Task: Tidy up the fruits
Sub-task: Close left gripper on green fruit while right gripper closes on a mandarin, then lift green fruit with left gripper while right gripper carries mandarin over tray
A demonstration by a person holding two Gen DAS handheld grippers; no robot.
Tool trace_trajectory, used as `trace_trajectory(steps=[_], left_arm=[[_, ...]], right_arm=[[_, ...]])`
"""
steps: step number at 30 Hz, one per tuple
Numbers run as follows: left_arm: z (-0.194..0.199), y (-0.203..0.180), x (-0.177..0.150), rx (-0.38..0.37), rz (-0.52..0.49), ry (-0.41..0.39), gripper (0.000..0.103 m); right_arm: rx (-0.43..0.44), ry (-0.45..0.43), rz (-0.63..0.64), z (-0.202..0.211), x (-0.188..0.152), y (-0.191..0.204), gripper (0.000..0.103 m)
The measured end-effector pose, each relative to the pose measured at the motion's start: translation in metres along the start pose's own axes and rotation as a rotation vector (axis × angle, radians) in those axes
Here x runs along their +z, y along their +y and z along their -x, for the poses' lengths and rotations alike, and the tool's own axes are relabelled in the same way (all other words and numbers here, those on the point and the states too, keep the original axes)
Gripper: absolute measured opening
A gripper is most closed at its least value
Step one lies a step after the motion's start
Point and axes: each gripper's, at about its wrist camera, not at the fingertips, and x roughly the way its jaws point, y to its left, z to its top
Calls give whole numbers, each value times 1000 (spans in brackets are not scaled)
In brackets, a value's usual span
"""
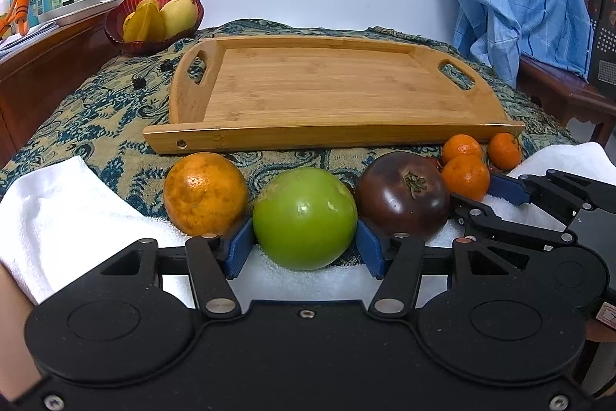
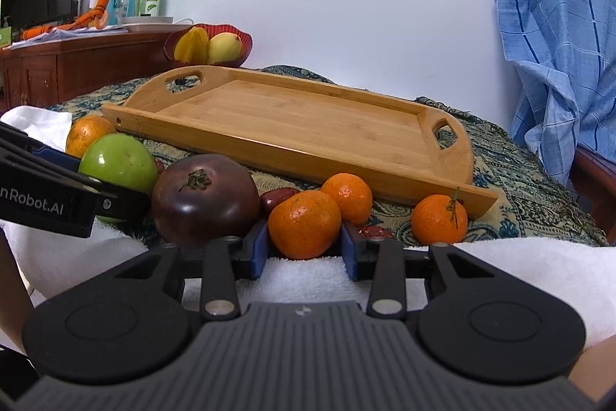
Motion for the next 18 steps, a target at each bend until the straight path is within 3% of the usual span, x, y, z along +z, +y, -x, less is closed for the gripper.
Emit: trace_trajectory(steps=[18], left_arm=[[28, 3, 10, 3, 26, -59, 55]], right_arm=[[6, -100, -74, 22, 11, -8, 42]])
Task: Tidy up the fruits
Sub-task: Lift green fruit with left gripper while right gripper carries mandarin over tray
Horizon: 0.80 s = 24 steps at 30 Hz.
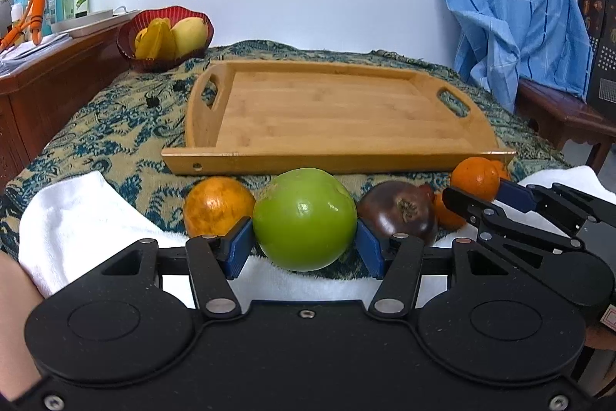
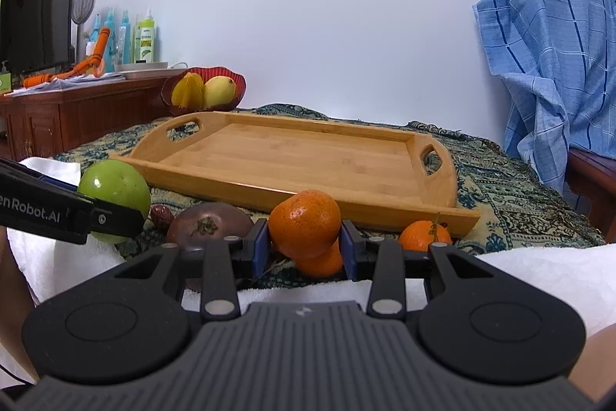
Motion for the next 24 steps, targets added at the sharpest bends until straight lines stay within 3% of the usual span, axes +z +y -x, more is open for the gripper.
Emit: trace_trajectory(steps=[14, 24], left_arm=[[8, -11, 12, -21, -32, -42, 55], [5, -1, 38, -31, -21, -77, 55]], right_arm=[[-14, -32, -64, 8, 9, -9, 42], [-36, -51, -83, 7, 18, -19, 42]])
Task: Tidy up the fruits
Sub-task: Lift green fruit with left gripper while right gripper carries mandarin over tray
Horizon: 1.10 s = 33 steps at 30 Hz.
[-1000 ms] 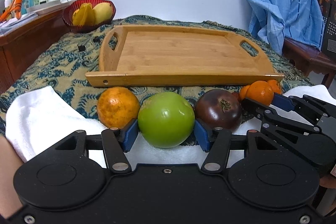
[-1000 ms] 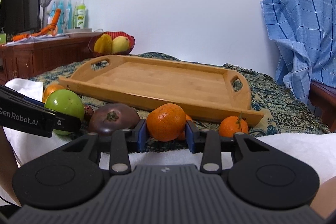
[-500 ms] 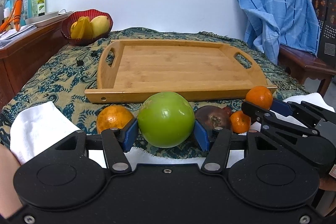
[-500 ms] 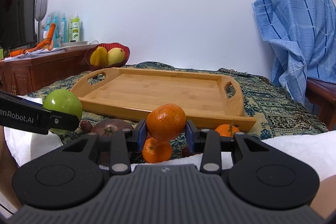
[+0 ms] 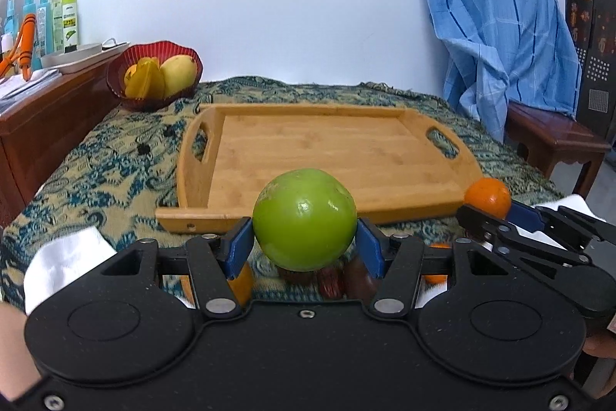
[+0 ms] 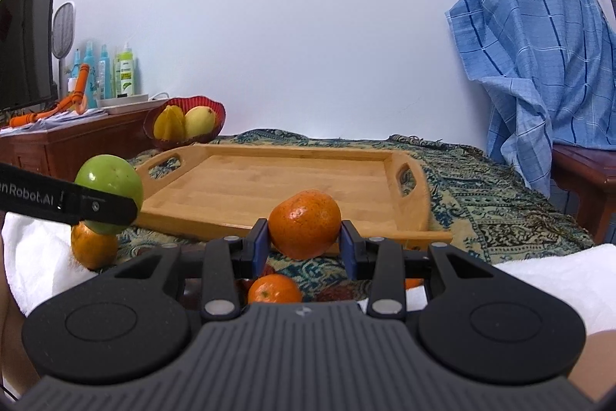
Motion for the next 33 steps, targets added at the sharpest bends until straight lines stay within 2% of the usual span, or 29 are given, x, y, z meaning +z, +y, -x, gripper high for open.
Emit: trace_trajectory(steps=[9, 16, 25, 33], left_arm=[[-21, 8, 37, -15, 10, -14, 55], [-55, 13, 70, -7, 26, -16, 55], [-120, 17, 116, -24, 53, 22, 55], [-191, 16, 141, -14, 71, 53, 55]], right_arm=[[8, 2, -50, -26, 29, -20, 42], [27, 23, -106, -70, 58, -40, 42], [21, 90, -152, -146, 87, -65, 42], [24, 199, -202, -215, 92, -78, 42]])
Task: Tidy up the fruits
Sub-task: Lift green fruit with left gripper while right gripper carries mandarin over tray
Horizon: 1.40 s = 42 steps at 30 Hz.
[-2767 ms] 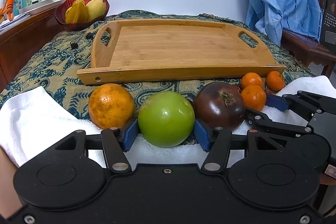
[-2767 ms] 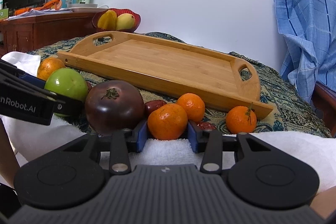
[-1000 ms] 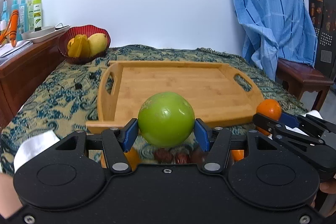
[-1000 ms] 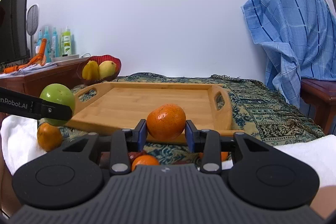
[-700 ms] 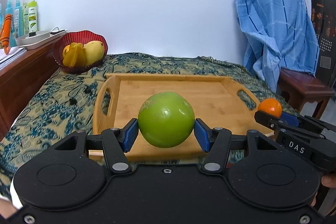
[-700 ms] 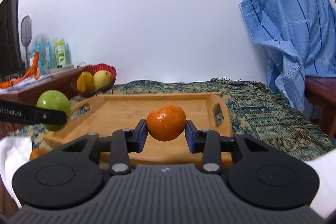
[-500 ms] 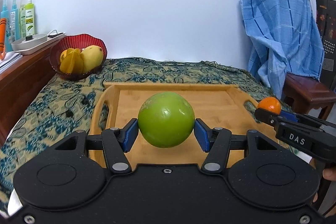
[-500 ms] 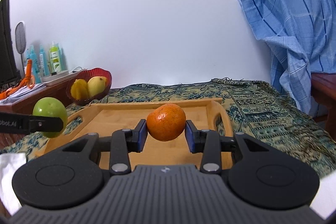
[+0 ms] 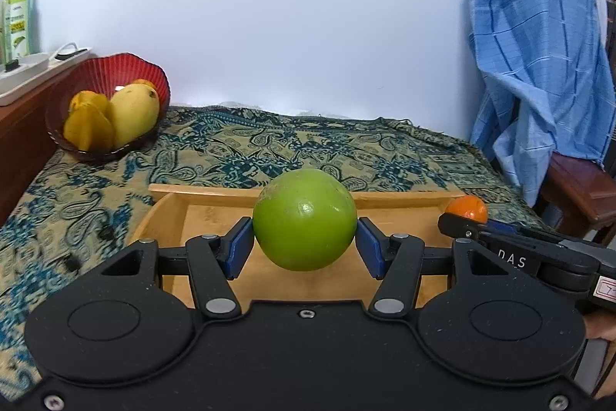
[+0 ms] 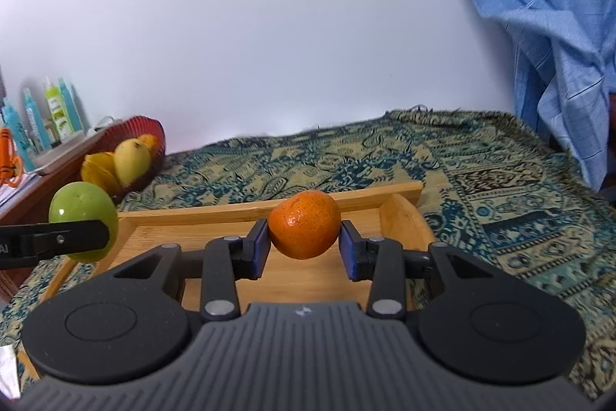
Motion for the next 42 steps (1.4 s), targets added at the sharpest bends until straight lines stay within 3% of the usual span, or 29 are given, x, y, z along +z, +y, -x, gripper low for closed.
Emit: trace_trajectory(steps=[14, 42], left_arm=[[-71, 7, -3, 29, 47, 87, 55], [-92, 7, 0, 38, 44, 88, 56]], right_arm=[[-14, 100, -58, -56, 13, -12, 42], [-24, 134, -18, -73, 11, -10, 43]])
